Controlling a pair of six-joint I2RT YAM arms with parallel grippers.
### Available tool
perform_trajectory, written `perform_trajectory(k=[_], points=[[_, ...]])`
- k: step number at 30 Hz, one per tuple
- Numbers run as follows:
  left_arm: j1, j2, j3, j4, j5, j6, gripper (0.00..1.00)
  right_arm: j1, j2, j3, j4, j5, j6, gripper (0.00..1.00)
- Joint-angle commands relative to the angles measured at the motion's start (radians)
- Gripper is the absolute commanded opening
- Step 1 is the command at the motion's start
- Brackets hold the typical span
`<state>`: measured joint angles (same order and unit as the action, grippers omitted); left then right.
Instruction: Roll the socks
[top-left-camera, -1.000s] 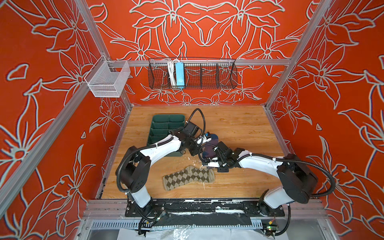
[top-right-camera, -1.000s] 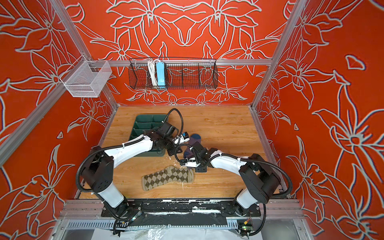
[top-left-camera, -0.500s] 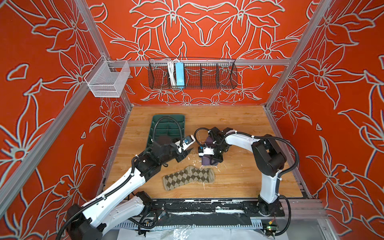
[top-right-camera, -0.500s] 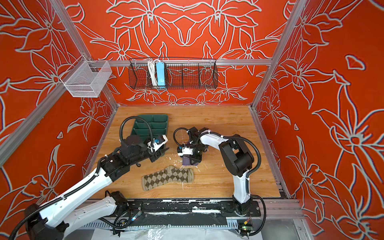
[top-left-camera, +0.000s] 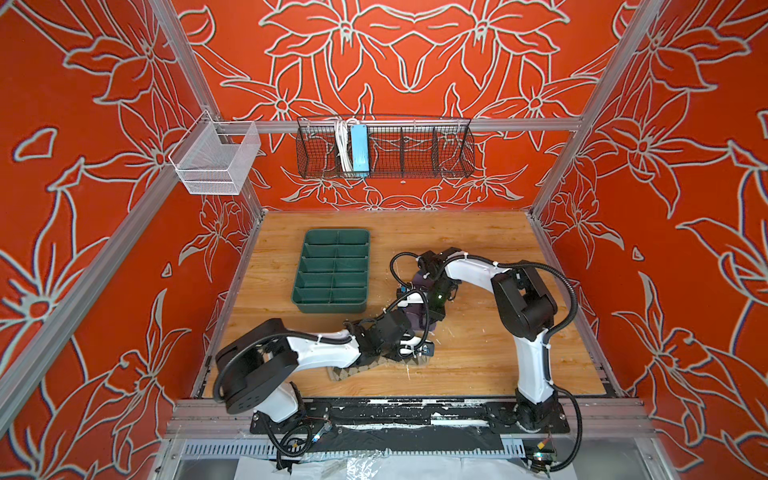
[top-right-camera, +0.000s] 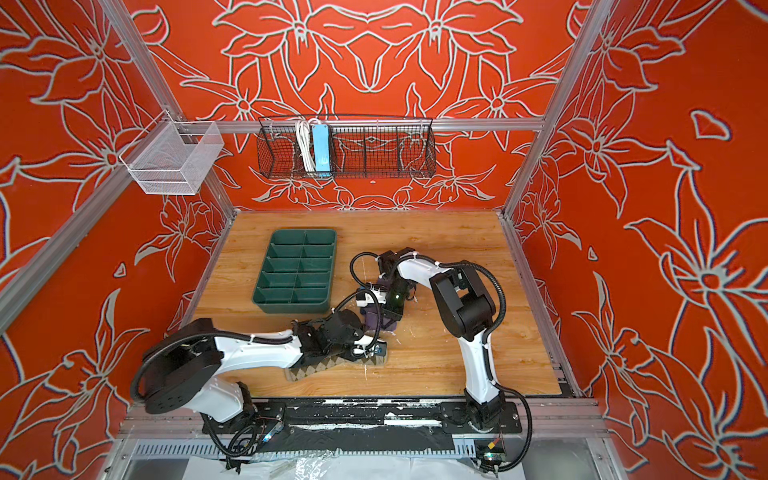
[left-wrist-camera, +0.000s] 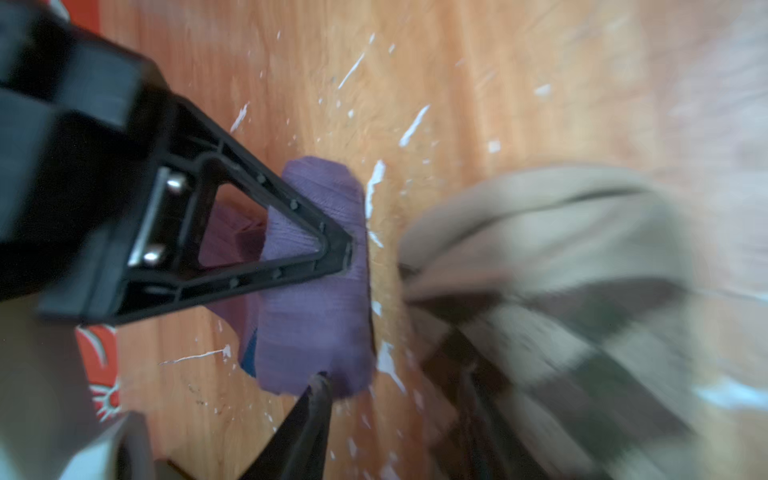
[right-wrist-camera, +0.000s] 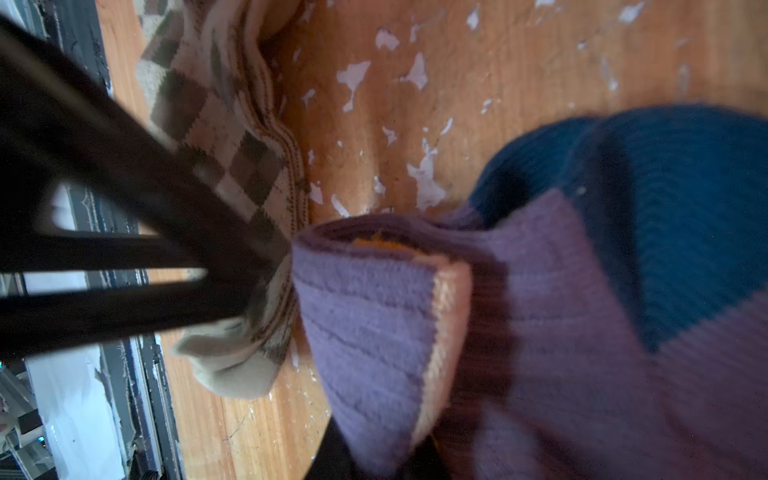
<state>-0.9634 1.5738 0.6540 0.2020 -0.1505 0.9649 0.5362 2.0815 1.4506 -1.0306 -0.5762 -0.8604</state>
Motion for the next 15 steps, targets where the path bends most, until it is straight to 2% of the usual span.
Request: perform_trajectory(k=[1,3,8,13,15], points=[[-0.003,0.074,0.039,0.211,-0.140,0.028,0.48,0.001,0.033,-0.010,-0.024,-0.018,-0.042,0.00],[-0.003,0.124,0.049,0.250,-0.184,0.036,0.48,0.002,0.023,-0.016,-0.026,-0.030,-0.048,0.00],[-0.003,0.190,0.032,0.334,-0.213,0.063,0.48,-0.002,0.000,-0.022,-0.025,-0.056,-0.056,0.00],[-0.005,0.150,0.018,0.248,-0.165,0.037,0.47,-0.007,-0.013,-0.017,-0.026,-0.059,-0.051,0.00],[-0.006,0.147,0.020,0.218,-0.149,0.036,0.40,-0.010,-0.015,-0.013,-0.055,-0.072,-0.054,0.00]])
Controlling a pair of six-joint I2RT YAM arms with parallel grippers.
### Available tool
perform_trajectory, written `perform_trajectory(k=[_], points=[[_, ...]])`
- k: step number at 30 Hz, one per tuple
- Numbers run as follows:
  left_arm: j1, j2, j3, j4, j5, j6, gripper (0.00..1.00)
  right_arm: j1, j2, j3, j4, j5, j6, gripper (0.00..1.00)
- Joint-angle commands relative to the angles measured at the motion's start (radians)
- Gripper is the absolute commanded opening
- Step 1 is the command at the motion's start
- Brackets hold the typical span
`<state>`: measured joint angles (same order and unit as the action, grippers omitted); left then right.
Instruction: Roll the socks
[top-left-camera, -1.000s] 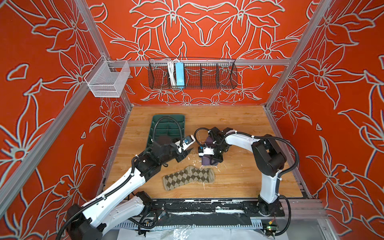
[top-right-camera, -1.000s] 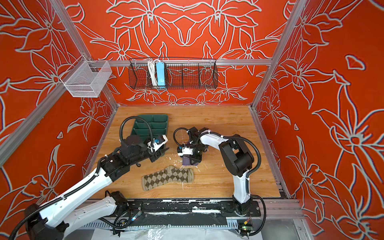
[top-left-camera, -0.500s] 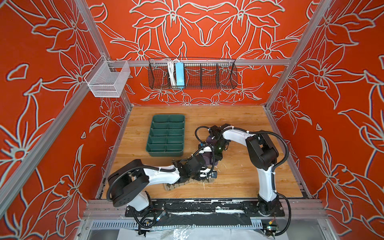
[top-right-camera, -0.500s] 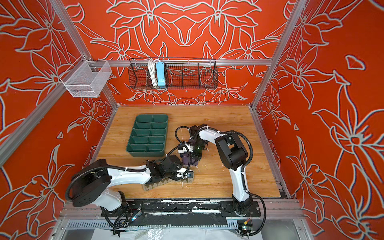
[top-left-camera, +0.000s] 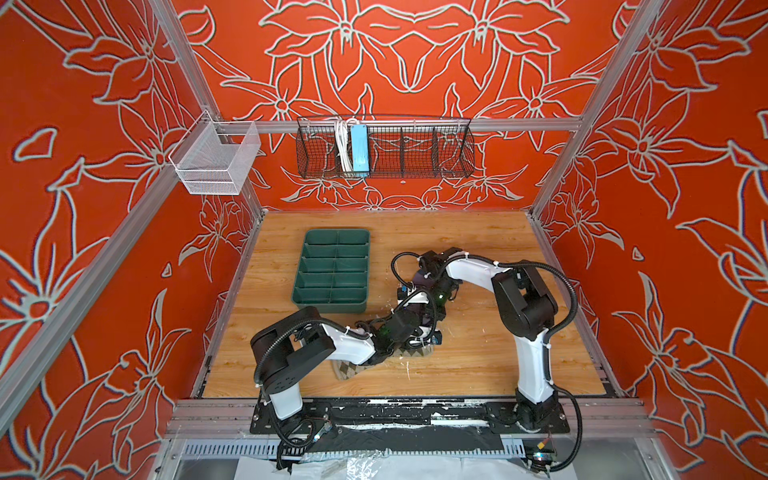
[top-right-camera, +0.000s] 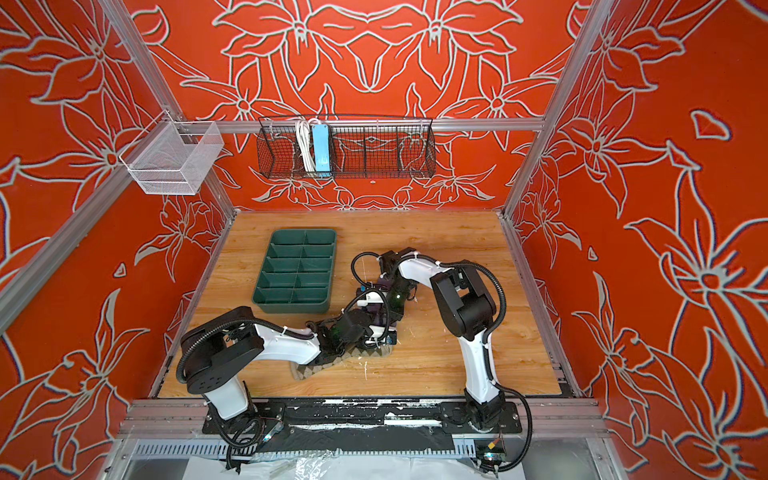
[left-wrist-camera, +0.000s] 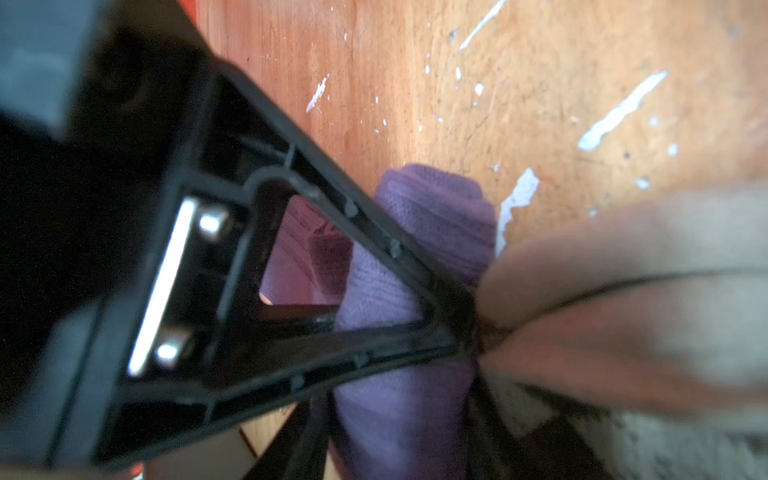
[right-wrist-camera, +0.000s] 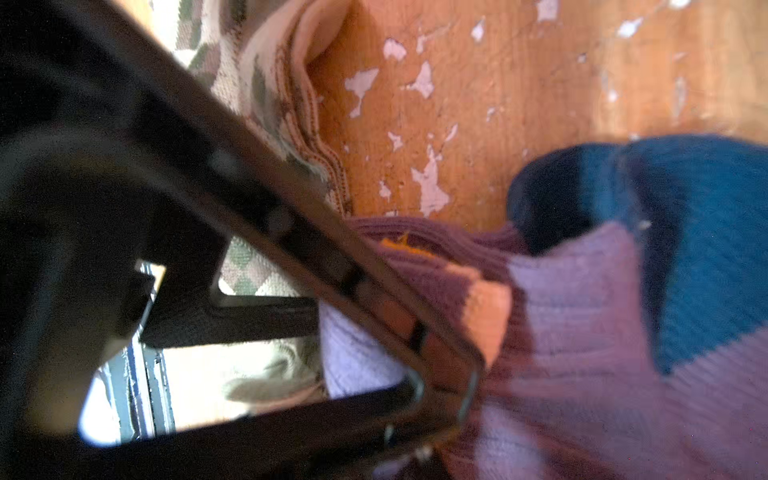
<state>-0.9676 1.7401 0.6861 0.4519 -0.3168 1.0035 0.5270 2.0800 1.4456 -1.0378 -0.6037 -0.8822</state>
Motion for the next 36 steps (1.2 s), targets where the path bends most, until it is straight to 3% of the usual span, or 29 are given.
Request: perform_trajectory(k=[1,5,8,17,21,27,32,36], points=[[-0.002,-0.015,-0.005,-0.053,0.022,-0.001,0.33,-0.001,-0.012,-0.006,-0.053,-0.050,-0.034,0.00],[0.000,-0.011,0.027,-0.147,0.031,-0.026,0.00,-0.008,-0.025,-0.014,-0.032,-0.030,-0.011,0.00],[0.006,-0.025,0.043,-0.225,0.048,-0.058,0.00,-0.028,-0.084,-0.058,0.061,-0.006,0.037,0.11],[0.120,-0.037,0.181,-0.584,0.309,-0.142,0.00,-0.156,-0.424,-0.278,0.384,0.066,0.211,0.29],[0.163,0.012,0.275,-0.720,0.418,-0.160,0.00,-0.216,-0.551,-0.344,0.482,0.121,0.293,0.31],[0.211,0.095,0.455,-0.942,0.549,-0.182,0.00,-0.232,-0.768,-0.467,0.704,0.324,0.375,0.31],[0.266,0.238,0.676,-1.200,0.686,-0.235,0.00,-0.232,-1.042,-0.630,0.893,0.330,0.337,0.40],[0.298,0.347,0.836,-1.330,0.753,-0.284,0.00,-0.212,-1.170,-0.658,0.820,0.236,0.182,0.43]])
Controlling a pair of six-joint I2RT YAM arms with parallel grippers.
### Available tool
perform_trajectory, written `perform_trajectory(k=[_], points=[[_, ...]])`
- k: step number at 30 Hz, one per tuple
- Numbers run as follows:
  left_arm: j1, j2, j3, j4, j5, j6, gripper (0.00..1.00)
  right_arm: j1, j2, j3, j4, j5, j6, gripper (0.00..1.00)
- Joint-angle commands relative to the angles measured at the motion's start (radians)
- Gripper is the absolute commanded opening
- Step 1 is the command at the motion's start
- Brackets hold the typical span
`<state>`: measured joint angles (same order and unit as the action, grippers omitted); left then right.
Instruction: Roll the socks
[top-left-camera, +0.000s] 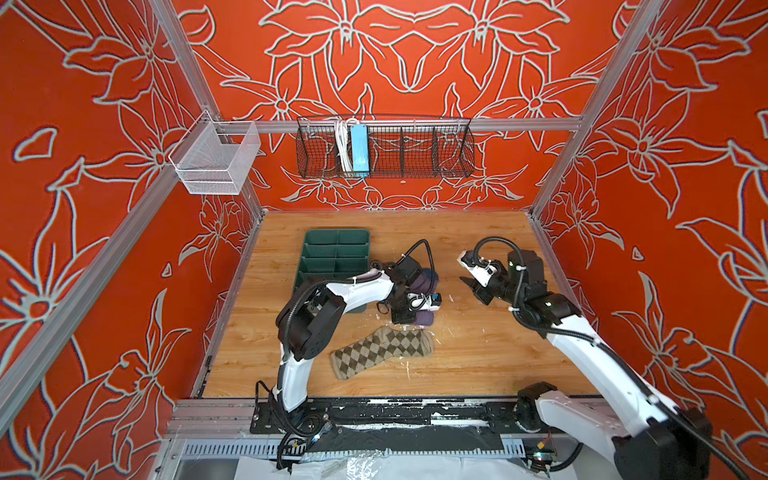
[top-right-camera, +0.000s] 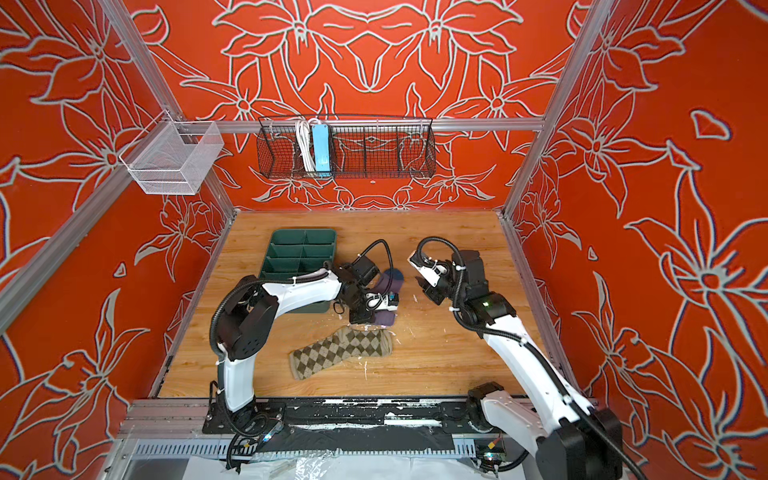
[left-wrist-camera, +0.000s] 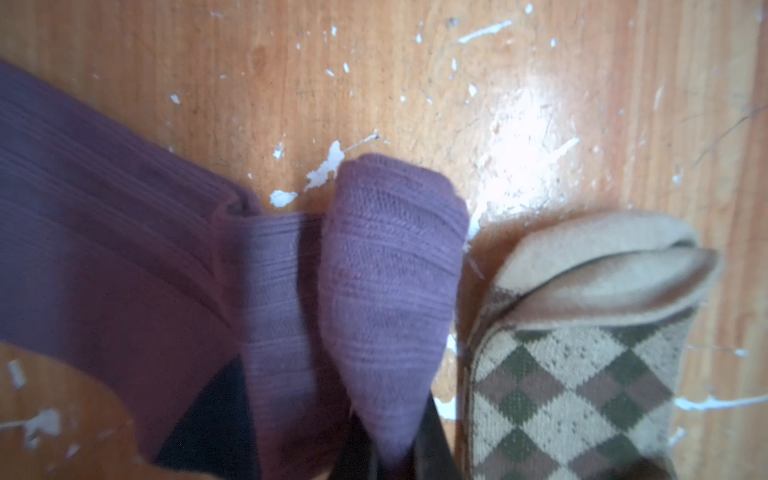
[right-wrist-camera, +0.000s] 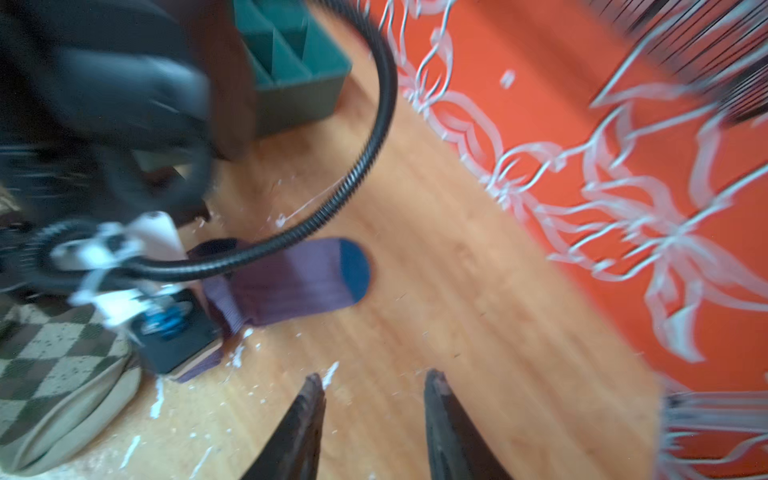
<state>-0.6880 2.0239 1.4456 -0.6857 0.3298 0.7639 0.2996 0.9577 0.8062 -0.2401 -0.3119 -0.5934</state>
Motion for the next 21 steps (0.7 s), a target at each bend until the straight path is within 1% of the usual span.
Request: perform_trajectory(k=[1,3,5,6,8,10,14,17,21], points=[[0.026,0.088,0.112,-0.210,0.114,-0.069,0.00,0.040,-0.064,-0.015,-0.039,-0.068,-0.171,0.44],[0.041,0.131,0.175,-0.261,0.155,-0.083,0.00,0.117,-0.083,-0.022,-0.128,-0.028,-0.300,0.45],[0.053,0.163,0.224,-0.286,0.187,-0.102,0.00,0.246,-0.078,-0.061,-0.153,0.101,-0.421,0.48],[0.057,0.174,0.242,-0.298,0.200,-0.106,0.00,0.293,-0.067,-0.079,-0.145,0.159,-0.461,0.49],[0.065,0.191,0.263,-0.312,0.222,-0.109,0.00,0.362,-0.014,-0.108,-0.104,0.249,-0.494,0.50],[0.070,0.199,0.275,-0.321,0.234,-0.111,0.00,0.399,0.050,-0.125,-0.045,0.293,-0.499,0.51],[0.076,0.216,0.293,-0.339,0.245,-0.109,0.00,0.438,0.202,-0.149,0.110,0.316,-0.502,0.53],[0.077,0.227,0.300,-0.343,0.249,-0.111,0.00,0.441,0.316,-0.147,0.199,0.330,-0.509,0.54],[0.078,0.244,0.315,-0.354,0.248,-0.110,0.00,0.441,0.442,-0.128,0.249,0.362,-0.519,0.54]])
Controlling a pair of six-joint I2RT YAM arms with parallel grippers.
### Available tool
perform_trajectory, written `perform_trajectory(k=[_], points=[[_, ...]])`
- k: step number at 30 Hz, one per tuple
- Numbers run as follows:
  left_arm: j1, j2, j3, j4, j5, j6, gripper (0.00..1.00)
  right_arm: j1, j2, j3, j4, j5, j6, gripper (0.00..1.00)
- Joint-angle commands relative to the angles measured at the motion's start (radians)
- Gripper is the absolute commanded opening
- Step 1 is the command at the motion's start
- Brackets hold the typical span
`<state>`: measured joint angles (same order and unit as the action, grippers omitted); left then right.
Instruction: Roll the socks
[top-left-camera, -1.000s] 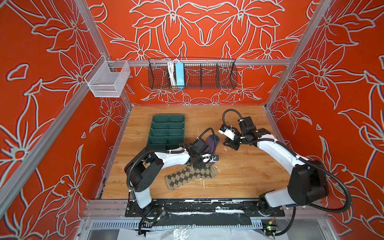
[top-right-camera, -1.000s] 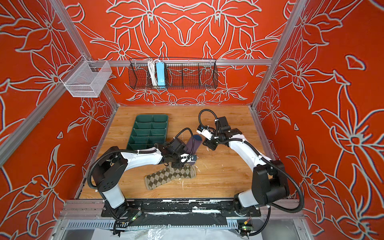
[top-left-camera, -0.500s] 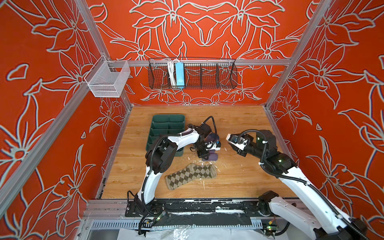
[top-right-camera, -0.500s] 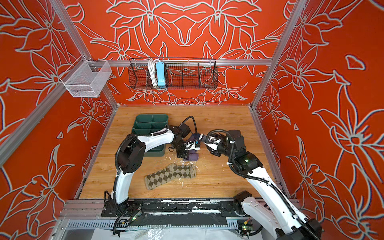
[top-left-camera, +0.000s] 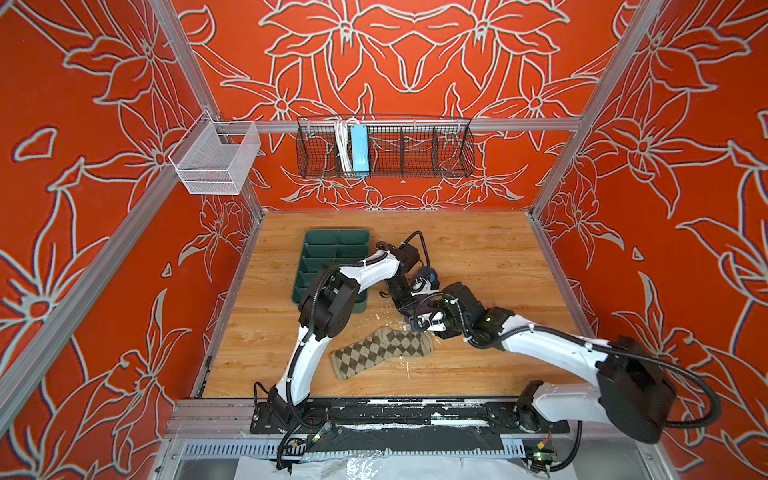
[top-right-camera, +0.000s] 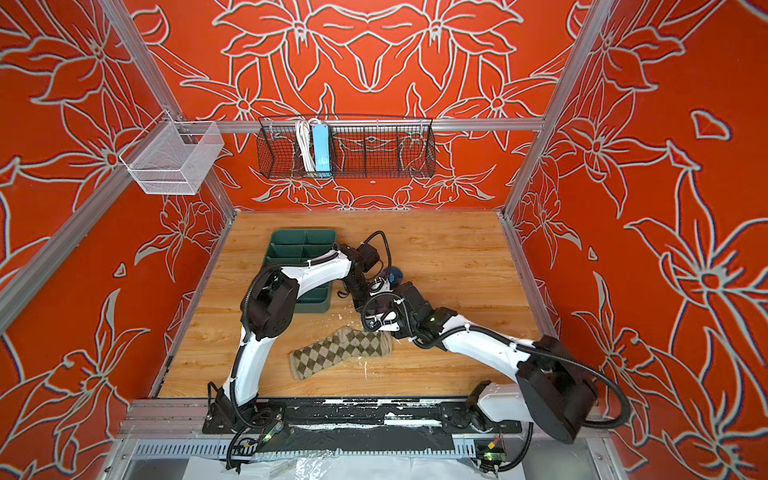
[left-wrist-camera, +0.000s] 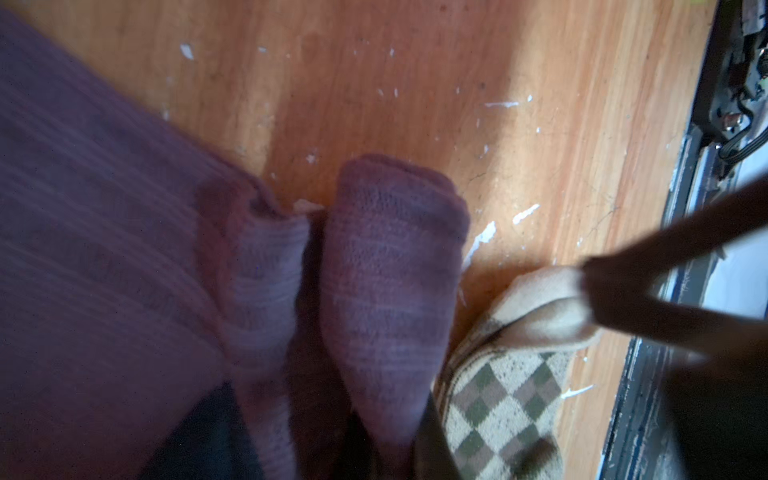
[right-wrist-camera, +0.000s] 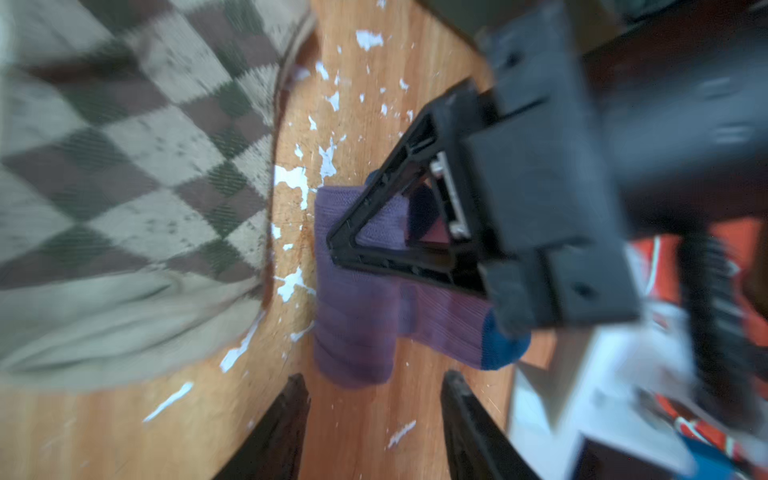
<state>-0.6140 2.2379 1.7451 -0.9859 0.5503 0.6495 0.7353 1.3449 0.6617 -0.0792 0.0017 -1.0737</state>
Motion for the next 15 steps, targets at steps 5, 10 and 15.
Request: perform_trajectory(k=[5,10,15], points=[[0.005,0.029,0.017,-0.048,0.030,0.001,0.00,0.006,0.166,0.027,0.125,0.035,-0.035,0.55],[0.004,0.014,0.016,-0.033,0.029,-0.008,0.00,0.006,0.232,0.064,0.095,0.028,-0.005,0.36],[0.005,-0.050,-0.029,0.056,-0.011,-0.044,0.05,0.005,0.239,0.101,-0.034,0.014,0.015,0.05]])
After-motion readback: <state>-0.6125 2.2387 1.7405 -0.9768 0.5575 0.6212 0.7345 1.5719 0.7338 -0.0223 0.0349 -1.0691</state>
